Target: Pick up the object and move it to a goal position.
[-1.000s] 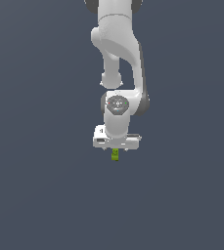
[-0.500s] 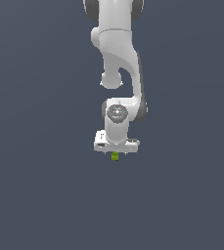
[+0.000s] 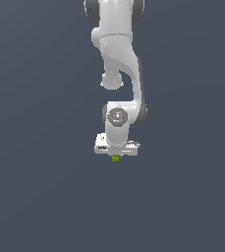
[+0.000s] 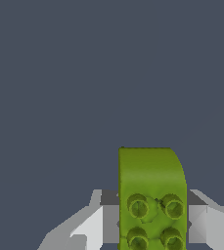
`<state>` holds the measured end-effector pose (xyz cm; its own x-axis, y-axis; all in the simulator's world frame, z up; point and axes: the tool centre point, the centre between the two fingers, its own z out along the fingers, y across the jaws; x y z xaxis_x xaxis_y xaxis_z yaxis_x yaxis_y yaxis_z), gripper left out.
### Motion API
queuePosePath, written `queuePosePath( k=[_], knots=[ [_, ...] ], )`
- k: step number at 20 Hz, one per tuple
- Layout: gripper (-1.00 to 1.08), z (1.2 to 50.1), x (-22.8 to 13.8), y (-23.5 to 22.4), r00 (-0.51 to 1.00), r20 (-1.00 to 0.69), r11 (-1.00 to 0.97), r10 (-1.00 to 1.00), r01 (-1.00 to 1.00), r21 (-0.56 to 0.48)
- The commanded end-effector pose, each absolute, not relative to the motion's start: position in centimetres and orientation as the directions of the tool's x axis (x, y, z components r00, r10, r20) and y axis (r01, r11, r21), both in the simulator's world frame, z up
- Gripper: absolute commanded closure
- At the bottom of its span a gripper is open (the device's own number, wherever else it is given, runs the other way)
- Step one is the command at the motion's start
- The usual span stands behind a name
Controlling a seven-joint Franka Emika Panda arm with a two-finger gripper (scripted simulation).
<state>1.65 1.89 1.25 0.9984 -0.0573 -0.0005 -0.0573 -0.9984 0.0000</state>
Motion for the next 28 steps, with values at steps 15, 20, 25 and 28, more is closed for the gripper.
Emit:
queuePosePath(
  k=[15,20,25,28],
  knots=[
    [1.08,3.6,1.7,2.1,0.998,0.0,-0.998,-0.057,-0.057,0.0],
    [1.08,7.2,1.7,2.3,0.998,0.0,-0.998,-0.057,-0.057,0.0],
    [1.08,12.1,1.8,2.7,0.998,0.0,-0.998,-0.057,-0.057,0.0],
    [1.08,15.7,1.9,3.0,0.998,0.0,-0.998,-0.057,-0.057,0.0]
  ],
)
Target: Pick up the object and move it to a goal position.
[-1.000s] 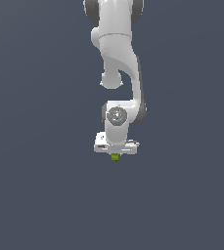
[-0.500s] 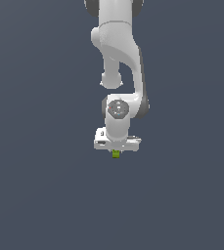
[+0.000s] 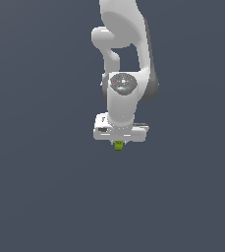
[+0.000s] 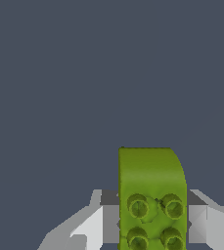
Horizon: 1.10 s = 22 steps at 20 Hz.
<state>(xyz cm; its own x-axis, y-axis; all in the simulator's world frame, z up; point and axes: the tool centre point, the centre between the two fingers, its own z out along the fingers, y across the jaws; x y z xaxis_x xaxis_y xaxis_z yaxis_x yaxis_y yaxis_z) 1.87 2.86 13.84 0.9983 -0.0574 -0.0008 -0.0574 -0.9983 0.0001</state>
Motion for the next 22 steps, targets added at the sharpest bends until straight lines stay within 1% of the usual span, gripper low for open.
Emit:
queuePosePath(
  k=[1,15,22],
  knots=[
    [1.08,16.9,1.9,3.1,0.998,0.0,-0.998,-0.057,-0.057,0.0],
    [1.08,32.9,2.5,4.4,0.998,0.0,-0.998,-0.057,-0.057,0.0],
    [1.08,39.1,3.0,4.9,0.998,0.0,-0.998,-0.057,-0.057,0.0]
  ],
)
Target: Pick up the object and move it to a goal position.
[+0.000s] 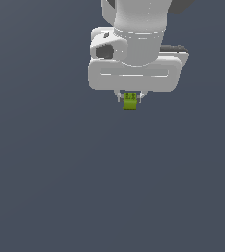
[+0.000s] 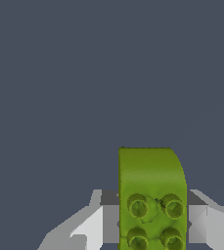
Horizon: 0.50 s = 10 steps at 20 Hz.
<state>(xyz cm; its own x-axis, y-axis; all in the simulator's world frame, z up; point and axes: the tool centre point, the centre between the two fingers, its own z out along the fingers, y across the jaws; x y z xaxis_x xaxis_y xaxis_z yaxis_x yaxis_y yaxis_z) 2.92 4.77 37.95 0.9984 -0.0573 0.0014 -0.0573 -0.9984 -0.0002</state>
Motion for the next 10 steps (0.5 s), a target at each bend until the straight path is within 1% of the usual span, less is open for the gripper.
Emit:
queuePosePath(
  k=[1,10],
  knots=[
    [1.08,39.8,3.0,4.9,0.998,0.0,-0.998,-0.057,-0.057,0.0],
    [1.08,43.3,3.5,5.2,0.998,0.0,-0.998,-0.057,-0.057,0.0]
  ],
)
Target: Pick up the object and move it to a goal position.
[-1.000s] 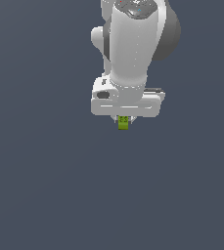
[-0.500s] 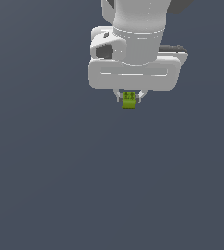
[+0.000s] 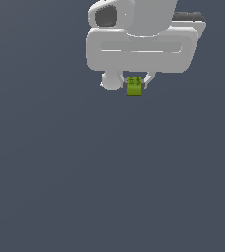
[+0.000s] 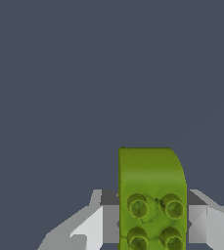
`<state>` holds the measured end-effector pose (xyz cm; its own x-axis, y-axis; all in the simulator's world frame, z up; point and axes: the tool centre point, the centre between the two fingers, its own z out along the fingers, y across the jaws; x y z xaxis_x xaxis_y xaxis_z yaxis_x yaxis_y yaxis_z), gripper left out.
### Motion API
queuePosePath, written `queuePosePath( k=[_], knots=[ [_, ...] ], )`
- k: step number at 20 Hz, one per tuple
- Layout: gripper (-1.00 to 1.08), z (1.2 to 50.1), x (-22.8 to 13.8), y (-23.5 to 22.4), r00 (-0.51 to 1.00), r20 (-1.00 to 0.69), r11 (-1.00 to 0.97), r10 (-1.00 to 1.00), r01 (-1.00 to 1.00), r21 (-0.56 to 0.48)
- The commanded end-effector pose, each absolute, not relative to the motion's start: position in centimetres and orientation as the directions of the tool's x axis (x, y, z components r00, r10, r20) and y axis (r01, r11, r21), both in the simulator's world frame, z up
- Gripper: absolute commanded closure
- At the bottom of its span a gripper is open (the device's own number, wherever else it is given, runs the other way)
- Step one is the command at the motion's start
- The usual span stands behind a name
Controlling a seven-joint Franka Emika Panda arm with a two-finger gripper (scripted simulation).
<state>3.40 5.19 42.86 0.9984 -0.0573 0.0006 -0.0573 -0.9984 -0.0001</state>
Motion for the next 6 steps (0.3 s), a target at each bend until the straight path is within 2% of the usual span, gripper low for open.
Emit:
queuePosePath(
  k=[1,6],
  knots=[
    [1.08,43.43,3.48,5.23,0.998,0.0,-0.998,-0.057,-0.057,0.0],
    [1.08,43.79,3.56,5.27,0.998,0.0,-0.998,-0.057,-0.057,0.0]
  ],
)
